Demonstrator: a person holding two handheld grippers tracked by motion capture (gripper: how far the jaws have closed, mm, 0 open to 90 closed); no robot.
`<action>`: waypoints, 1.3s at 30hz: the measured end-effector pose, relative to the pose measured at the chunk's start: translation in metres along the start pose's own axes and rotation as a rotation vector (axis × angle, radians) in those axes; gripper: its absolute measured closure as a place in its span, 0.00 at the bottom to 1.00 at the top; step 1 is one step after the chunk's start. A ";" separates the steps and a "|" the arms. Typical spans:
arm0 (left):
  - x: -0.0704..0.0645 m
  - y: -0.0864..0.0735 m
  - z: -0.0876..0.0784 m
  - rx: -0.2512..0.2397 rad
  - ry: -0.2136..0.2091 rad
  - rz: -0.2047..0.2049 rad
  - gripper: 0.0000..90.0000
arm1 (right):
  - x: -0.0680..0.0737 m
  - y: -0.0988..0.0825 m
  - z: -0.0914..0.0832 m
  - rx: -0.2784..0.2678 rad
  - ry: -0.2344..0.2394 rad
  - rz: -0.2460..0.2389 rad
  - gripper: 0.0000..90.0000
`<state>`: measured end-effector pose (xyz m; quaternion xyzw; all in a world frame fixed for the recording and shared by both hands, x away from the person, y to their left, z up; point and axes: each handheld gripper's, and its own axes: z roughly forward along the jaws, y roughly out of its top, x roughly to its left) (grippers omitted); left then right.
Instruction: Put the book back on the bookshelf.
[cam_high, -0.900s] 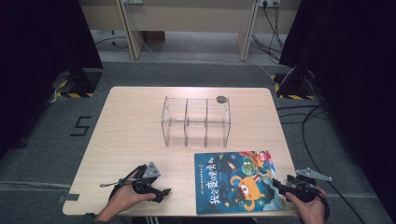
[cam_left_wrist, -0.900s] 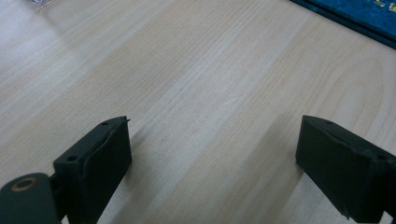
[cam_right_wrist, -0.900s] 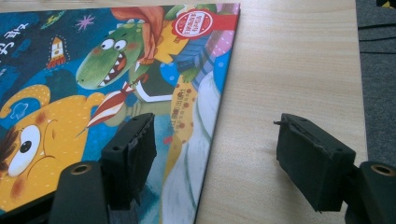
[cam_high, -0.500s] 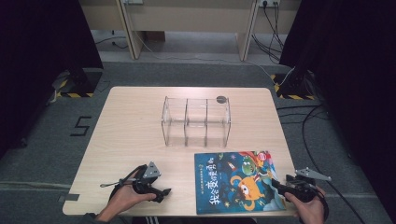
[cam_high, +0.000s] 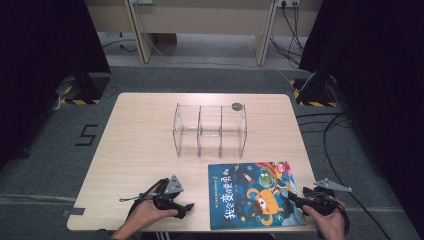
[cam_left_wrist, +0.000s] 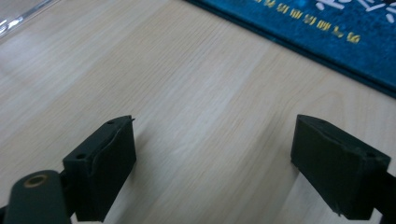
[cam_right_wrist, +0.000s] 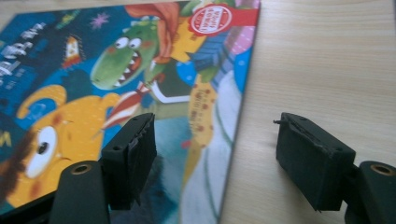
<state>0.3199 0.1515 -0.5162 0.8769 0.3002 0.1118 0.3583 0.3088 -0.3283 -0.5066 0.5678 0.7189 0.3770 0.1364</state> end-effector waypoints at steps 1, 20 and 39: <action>-0.003 0.002 0.002 -0.005 -0.003 0.004 0.15 | 0.002 0.000 0.001 0.003 0.017 0.025 0.33; -0.020 0.010 0.010 -0.039 -0.065 0.066 0.31 | 0.013 -0.003 0.008 -0.005 0.217 0.121 0.32; -0.021 0.009 0.007 -0.037 -0.092 0.085 0.40 | 0.004 -0.010 0.005 -0.042 0.293 0.338 0.37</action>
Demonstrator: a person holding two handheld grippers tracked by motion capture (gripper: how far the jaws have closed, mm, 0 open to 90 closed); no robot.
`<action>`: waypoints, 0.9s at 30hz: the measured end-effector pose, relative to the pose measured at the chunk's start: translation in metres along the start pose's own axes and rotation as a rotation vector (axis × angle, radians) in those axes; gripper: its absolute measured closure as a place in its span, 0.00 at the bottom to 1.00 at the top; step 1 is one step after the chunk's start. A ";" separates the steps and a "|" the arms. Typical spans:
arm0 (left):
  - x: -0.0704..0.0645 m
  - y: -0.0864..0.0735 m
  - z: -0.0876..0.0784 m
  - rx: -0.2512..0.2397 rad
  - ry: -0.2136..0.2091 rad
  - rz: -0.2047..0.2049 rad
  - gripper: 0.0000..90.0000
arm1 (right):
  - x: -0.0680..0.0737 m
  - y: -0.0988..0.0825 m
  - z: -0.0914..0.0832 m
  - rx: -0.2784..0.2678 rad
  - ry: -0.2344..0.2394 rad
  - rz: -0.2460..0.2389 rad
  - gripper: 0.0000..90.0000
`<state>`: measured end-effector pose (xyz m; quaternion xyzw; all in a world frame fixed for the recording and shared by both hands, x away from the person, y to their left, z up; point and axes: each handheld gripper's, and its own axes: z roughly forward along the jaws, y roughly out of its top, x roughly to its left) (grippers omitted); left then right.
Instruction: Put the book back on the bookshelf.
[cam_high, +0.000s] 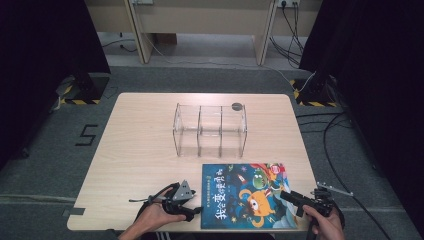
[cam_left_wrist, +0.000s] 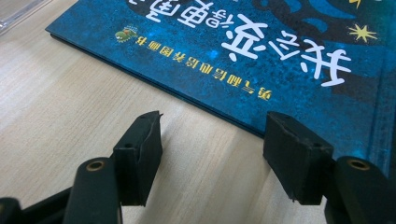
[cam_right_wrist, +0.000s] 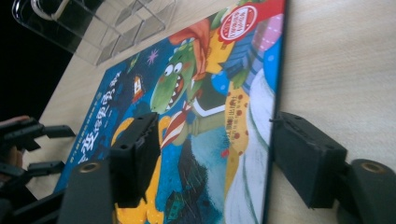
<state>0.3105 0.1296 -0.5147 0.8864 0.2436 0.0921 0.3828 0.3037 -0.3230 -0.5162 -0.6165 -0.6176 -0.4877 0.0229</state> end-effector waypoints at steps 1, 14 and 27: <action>0.000 0.000 0.000 0.001 -0.001 0.001 0.40 | 0.000 0.000 0.000 0.001 0.009 0.010 0.37; 0.001 -0.001 -0.001 -0.001 -0.004 0.005 0.40 | -0.007 -0.007 -0.009 0.035 0.118 0.038 0.67; 0.006 -0.002 -0.003 -0.007 -0.030 -0.050 0.35 | 0.003 -0.008 -0.026 -0.052 0.240 -0.183 0.70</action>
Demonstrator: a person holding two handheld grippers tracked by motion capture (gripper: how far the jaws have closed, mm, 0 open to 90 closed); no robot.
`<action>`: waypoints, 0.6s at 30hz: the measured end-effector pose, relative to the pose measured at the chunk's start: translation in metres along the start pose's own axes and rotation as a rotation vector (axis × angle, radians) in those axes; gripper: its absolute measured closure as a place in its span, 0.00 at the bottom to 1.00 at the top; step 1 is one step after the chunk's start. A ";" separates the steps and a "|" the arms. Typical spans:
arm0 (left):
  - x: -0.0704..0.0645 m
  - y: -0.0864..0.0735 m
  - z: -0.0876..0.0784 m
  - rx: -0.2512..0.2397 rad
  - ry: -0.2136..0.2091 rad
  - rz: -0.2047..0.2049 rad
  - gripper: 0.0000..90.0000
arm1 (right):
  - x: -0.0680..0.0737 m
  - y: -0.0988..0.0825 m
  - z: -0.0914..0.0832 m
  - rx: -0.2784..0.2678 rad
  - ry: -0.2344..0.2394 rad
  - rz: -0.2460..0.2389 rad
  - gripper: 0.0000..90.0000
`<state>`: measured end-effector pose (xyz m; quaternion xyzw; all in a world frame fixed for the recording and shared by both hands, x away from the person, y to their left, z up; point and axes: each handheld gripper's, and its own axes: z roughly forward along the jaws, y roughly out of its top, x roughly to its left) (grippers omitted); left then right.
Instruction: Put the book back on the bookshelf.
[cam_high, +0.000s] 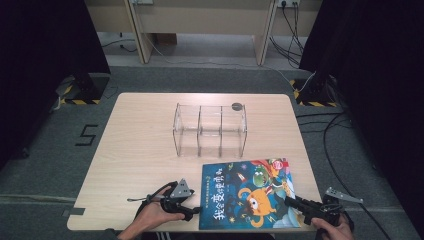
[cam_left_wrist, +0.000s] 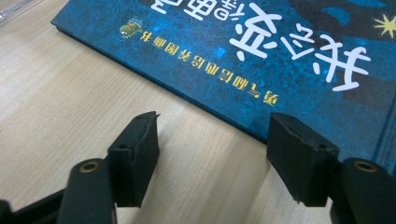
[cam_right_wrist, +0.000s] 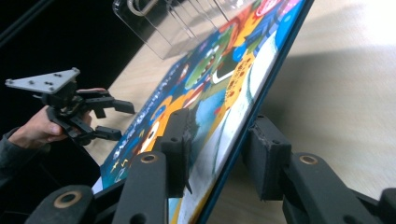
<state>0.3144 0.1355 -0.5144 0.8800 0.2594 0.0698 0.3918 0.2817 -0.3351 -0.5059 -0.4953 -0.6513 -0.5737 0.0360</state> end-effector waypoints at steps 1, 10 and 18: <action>0.001 0.000 0.000 0.000 -0.003 -0.011 0.34 | 0.001 0.000 0.000 0.001 -0.001 -0.017 0.70; 0.002 0.002 0.002 -0.021 -0.069 -0.100 0.22 | 0.012 0.005 0.000 -0.033 0.001 -0.130 0.70; 0.005 0.003 0.004 -0.042 -0.145 -0.182 0.16 | 0.019 0.006 -0.001 -0.046 -0.024 -0.259 0.69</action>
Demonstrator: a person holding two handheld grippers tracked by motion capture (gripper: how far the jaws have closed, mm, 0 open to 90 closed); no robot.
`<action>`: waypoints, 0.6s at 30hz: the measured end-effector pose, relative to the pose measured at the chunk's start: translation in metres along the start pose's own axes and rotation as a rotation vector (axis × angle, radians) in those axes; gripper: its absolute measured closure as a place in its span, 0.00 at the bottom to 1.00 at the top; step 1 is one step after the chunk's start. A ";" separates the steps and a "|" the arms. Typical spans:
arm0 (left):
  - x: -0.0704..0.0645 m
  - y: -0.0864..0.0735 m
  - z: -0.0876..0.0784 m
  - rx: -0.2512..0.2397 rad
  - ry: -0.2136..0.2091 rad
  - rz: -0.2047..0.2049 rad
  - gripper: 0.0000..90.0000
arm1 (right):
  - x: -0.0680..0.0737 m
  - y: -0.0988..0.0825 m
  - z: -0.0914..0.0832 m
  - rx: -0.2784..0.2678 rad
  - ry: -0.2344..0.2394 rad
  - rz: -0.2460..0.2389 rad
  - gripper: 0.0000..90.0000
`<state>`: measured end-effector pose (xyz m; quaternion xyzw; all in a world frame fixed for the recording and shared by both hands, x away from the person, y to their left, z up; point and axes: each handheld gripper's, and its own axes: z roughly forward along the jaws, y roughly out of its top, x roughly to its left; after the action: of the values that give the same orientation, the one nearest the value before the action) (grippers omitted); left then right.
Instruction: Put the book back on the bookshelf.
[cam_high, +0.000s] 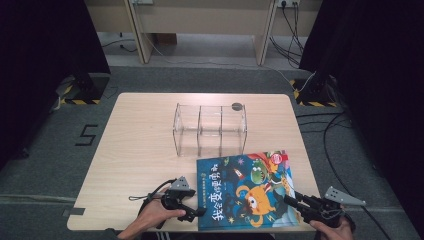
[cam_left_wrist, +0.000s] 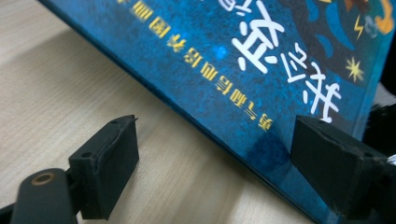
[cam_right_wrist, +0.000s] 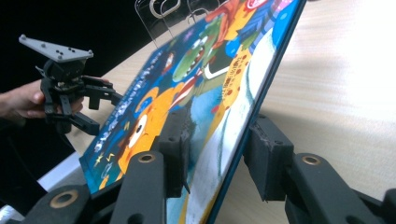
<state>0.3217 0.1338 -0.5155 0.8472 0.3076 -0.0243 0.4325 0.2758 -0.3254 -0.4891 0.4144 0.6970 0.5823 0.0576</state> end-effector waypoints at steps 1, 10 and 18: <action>0.000 0.000 0.000 -0.003 -0.005 -0.002 0.16 | 0.000 0.000 0.000 -0.003 0.002 -0.009 0.69; -0.002 0.002 0.004 -0.010 -0.068 -0.003 0.25 | 0.001 0.002 0.000 -0.019 0.007 -0.062 0.68; -0.007 0.008 0.002 -0.040 -0.089 0.030 0.36 | -0.002 -0.002 0.002 0.028 -0.013 -0.052 0.68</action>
<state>0.3213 0.1253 -0.5089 0.8410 0.2757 -0.0493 0.4628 0.2772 -0.3252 -0.4920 0.4005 0.7153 0.5682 0.0717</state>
